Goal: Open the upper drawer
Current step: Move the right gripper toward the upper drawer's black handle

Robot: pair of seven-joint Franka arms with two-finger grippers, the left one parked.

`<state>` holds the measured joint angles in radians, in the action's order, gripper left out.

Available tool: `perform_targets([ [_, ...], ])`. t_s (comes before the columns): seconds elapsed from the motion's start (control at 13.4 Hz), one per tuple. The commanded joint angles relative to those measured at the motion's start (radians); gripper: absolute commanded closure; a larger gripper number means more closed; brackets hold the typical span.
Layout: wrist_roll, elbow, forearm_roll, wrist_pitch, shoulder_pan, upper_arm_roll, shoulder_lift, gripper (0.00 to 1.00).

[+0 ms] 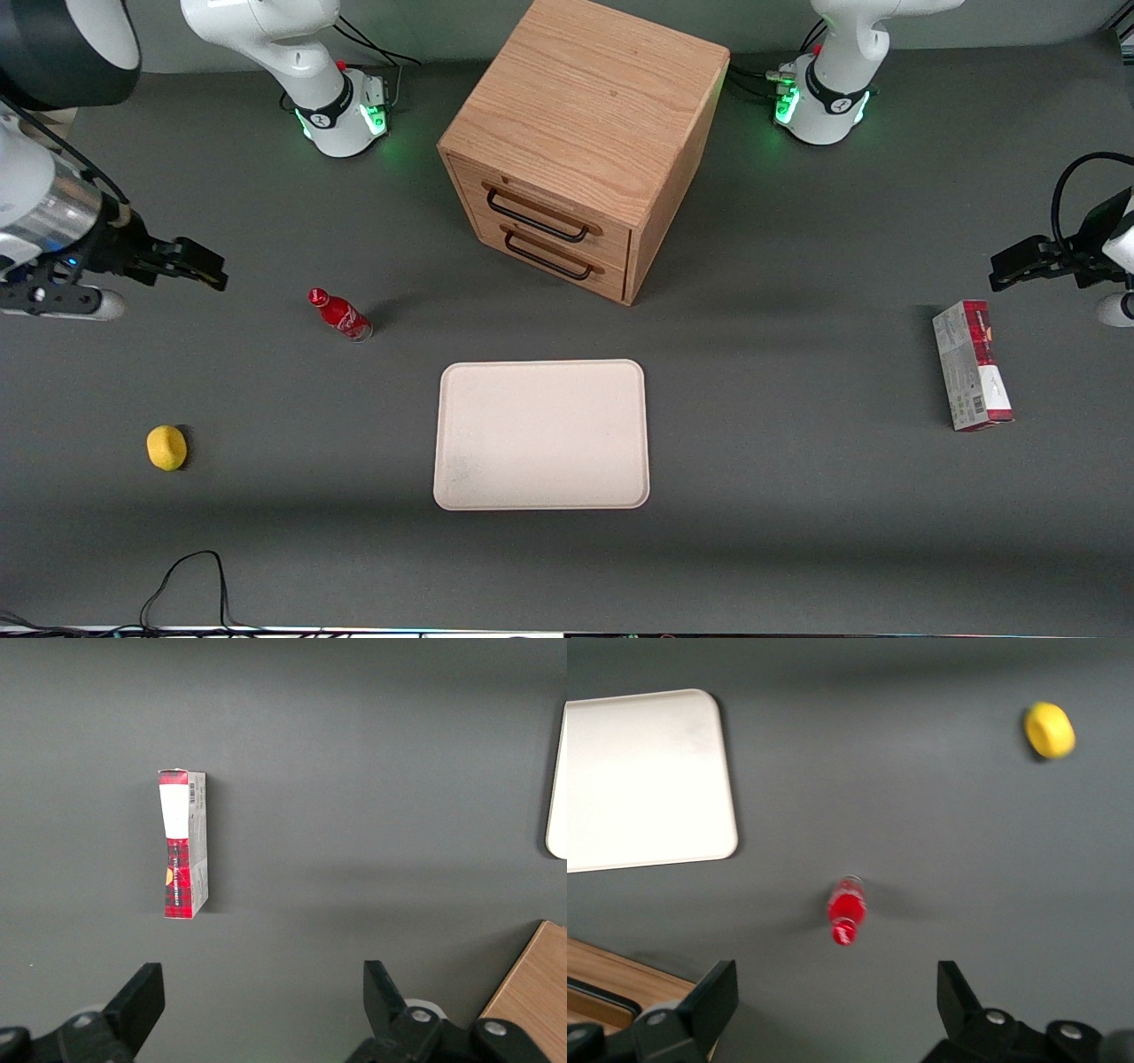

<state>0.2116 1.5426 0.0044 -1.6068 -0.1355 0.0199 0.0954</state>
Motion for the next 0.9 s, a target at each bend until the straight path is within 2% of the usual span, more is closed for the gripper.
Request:
perform_targets([
  [0.0,0.014,-0.122,-0.009,0.025,-0.004,0.144,0.099,0.00],
  [0.3,-0.067,-0.137,-0.008,0.025,-0.004,0.345,0.133,0.00],
  [0.45,-0.208,-0.133,0.005,0.025,-0.004,0.426,0.139,0.00],
  [0.52,-0.278,-0.124,0.038,0.027,-0.004,0.461,0.157,0.00],
  [0.67,-0.331,-0.124,0.200,0.025,-0.004,0.486,0.226,0.00],
  [0.82,-0.359,-0.116,0.200,0.008,-0.009,0.526,0.269,0.00],
])
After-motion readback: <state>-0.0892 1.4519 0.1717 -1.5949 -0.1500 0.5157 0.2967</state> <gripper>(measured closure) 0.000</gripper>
